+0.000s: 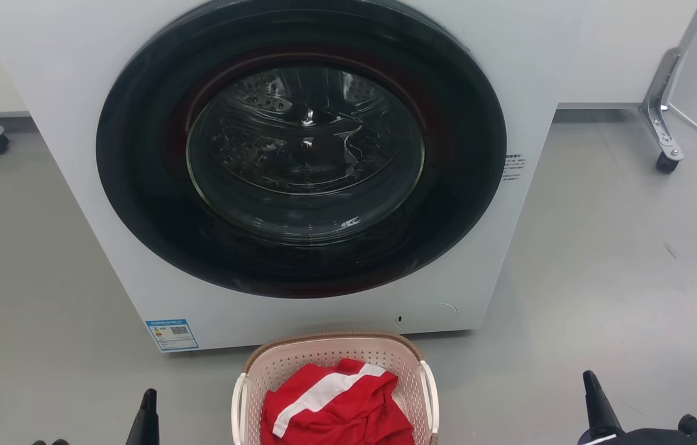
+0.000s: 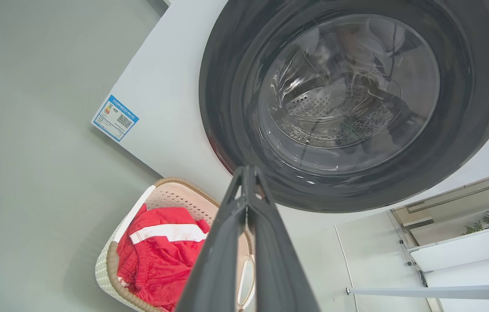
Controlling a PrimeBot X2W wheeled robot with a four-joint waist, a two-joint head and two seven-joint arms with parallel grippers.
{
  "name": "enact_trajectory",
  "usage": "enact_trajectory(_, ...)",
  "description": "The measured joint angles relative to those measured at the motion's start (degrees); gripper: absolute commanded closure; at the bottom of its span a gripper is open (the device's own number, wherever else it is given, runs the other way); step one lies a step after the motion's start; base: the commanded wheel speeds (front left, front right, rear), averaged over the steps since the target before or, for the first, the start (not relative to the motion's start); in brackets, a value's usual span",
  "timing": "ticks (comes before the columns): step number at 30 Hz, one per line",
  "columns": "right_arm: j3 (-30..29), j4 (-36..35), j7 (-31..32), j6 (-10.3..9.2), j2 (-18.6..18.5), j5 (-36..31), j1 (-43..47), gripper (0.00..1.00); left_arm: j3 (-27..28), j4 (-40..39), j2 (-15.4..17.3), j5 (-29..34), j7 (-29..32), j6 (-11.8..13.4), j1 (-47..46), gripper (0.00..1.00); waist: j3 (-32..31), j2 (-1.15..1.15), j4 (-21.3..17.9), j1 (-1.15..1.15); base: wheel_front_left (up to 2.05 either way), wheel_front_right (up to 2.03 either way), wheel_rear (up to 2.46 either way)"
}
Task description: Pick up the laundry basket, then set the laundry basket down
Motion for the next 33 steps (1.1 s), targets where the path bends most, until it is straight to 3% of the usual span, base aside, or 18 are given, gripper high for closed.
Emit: enact_trajectory(33, -9.61, 2.96, 6.58, 5.00, 0.34, 24.80, -4.75, 1.00, 5.20, 4.39, -1.14, -24.48, 6.58, -4.71, -6.81, 1.00, 1.07, 0.00, 0.09, 0.00, 0.00, 0.00, 0.00)
